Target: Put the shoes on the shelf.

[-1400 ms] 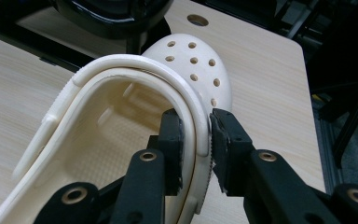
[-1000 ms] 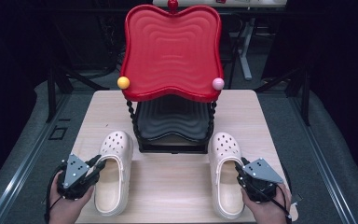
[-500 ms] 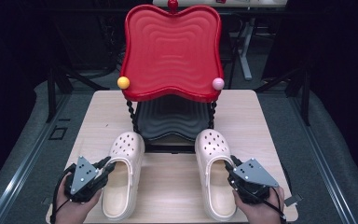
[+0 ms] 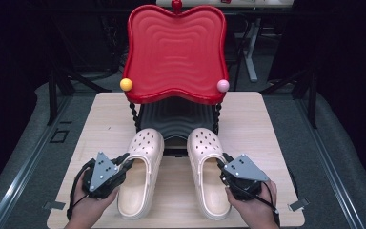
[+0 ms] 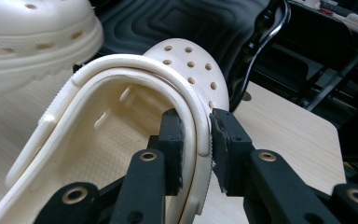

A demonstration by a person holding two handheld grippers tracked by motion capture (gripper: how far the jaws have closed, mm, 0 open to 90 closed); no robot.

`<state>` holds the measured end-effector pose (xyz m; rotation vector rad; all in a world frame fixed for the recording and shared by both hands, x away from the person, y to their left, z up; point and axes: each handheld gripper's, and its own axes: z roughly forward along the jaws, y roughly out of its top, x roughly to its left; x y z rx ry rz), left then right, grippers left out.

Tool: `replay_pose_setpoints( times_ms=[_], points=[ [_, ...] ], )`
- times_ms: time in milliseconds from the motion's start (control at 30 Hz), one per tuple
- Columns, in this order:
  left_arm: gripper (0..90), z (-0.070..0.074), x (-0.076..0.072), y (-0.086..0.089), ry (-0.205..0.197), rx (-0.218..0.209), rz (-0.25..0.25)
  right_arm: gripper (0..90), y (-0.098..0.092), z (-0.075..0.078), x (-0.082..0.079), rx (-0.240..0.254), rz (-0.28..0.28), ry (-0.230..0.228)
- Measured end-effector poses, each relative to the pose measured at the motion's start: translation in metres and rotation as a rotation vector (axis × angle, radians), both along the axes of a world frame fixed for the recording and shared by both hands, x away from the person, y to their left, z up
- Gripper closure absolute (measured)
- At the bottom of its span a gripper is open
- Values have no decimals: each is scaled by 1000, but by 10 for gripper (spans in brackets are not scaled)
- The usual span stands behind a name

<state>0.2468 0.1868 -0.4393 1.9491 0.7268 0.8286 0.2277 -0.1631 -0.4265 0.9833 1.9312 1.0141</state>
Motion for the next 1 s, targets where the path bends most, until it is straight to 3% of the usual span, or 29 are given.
replay_pose_setpoints(
  times_ms=[433,800,1000],
  points=[
    [756,10,32,-25,-15,14,-18,741,25,7,32,-8,11,-13],
    [756,8,46,-28,-7,-10,-8,741,33,9,53,-3,6,14],
    [756,6,54,-32,-7,2,-7,741,35,7,60,4,-3,22]
  ],
)
